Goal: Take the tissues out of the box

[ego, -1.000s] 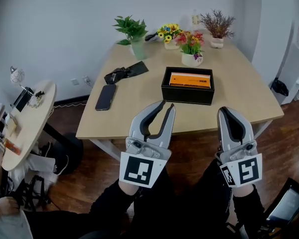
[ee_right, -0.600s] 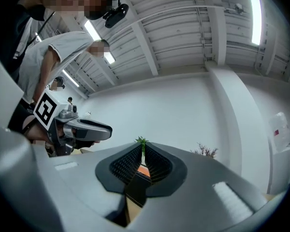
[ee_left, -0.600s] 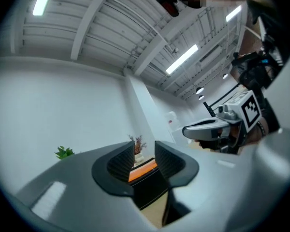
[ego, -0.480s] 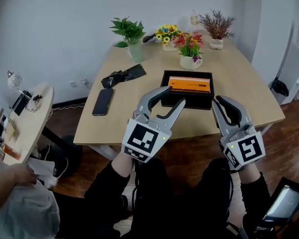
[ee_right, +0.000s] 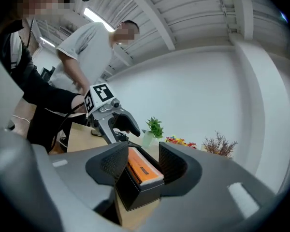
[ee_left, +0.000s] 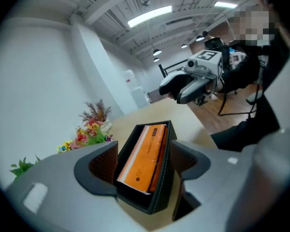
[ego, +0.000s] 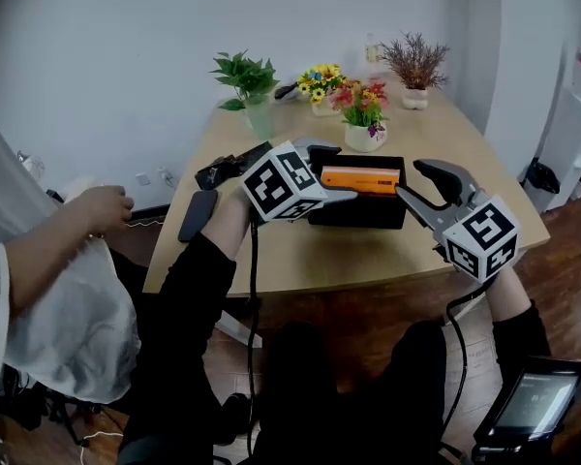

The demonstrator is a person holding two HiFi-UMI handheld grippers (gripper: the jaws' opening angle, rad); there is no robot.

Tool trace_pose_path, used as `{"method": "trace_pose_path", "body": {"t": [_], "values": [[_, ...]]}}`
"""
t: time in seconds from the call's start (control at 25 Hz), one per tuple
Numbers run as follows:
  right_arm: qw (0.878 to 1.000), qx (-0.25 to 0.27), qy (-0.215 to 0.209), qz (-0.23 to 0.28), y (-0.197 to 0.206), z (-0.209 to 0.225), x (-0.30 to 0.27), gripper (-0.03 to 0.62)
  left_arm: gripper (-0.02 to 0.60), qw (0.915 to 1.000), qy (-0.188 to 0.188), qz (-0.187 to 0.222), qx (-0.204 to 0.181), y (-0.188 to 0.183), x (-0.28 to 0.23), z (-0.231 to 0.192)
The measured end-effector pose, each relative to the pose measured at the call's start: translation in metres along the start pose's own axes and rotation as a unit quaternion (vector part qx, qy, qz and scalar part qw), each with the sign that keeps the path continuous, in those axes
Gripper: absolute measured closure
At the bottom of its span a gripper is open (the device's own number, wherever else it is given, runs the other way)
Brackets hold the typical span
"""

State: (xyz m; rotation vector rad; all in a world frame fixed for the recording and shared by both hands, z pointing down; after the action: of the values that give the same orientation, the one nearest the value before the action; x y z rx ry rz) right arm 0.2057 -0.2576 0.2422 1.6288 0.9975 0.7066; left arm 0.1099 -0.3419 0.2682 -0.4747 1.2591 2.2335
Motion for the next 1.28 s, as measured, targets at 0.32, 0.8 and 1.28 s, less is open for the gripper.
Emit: {"method": "trace_pose_path", "body": {"t": [0.32,0.8,1.28], "values": [[0.998,-0.052,-0.019,0.024,0.002,0.016,-0.001,0.386,0.166,0.9729,0.192,-0.127,-0.022,0.013,-0.042,-0.016],[0.997,-0.058,-0.013,0.056,0.018,0.017,0.020,0.416,0.204,0.9416,0.291,-0.164,0.046,0.034,-0.062,-0.032],[0.996,-0.053,0.017,0.064,0.023,0.021,0.032,0.450,0.314,0.9225,0.331,-0.194,0.042,0.042,-0.069,-0.005]]}}
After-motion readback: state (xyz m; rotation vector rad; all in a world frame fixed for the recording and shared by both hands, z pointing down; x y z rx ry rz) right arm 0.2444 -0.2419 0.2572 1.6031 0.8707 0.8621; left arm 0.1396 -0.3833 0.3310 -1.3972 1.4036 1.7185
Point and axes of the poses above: the fingertips, and each gripper's own axes: x backward along the fingers, z to its right, y out of its underside, the point moved 3 cm from there along x, backward along the fingers, and after that the axes turned 4 degrees about -x, right-handed, at the moved point
